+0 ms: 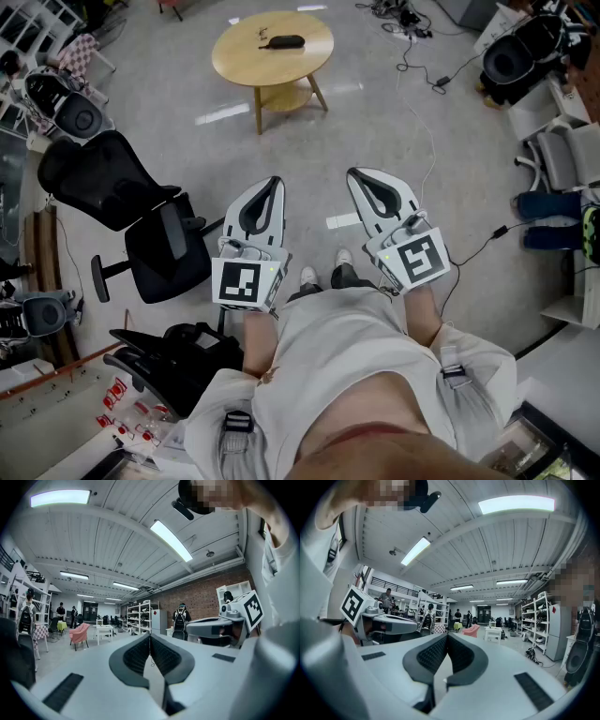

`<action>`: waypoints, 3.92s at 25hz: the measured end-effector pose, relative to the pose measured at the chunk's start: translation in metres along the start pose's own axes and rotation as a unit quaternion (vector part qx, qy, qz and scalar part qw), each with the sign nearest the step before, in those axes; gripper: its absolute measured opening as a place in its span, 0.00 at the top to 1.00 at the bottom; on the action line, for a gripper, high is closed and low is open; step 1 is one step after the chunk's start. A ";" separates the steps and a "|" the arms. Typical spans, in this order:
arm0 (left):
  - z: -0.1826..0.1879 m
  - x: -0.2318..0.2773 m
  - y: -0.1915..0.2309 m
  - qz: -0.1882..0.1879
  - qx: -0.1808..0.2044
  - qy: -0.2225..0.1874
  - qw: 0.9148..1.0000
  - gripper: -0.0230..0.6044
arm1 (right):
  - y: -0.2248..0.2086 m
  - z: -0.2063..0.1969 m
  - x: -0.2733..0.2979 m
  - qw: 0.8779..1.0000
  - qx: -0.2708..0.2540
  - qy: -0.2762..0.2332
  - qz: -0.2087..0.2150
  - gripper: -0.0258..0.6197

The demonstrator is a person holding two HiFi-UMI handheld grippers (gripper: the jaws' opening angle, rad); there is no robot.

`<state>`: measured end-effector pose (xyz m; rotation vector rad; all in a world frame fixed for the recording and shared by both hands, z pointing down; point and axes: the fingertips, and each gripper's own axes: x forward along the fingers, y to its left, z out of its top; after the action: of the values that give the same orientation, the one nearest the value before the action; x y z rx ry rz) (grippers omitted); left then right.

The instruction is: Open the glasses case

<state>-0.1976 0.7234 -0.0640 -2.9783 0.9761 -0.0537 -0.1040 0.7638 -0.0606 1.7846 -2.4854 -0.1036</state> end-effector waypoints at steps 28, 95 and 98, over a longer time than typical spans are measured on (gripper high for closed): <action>-0.013 0.113 0.027 0.040 0.011 0.007 0.999 0.93 | -0.101 -0.016 0.076 1.000 -0.022 0.003 0.018 0.93; -0.005 0.498 0.296 0.052 0.026 0.012 0.998 0.93 | -0.383 -0.040 0.455 0.999 -0.015 0.017 0.026 0.93; -0.008 0.513 0.314 0.056 0.024 0.019 0.998 0.93 | -0.391 -0.043 0.473 0.999 -0.014 0.018 0.025 0.93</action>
<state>0.0299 0.1664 -0.0462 -2.8831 1.1270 -0.1321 0.1185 0.1900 -0.0452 1.6981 -2.4883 -0.1027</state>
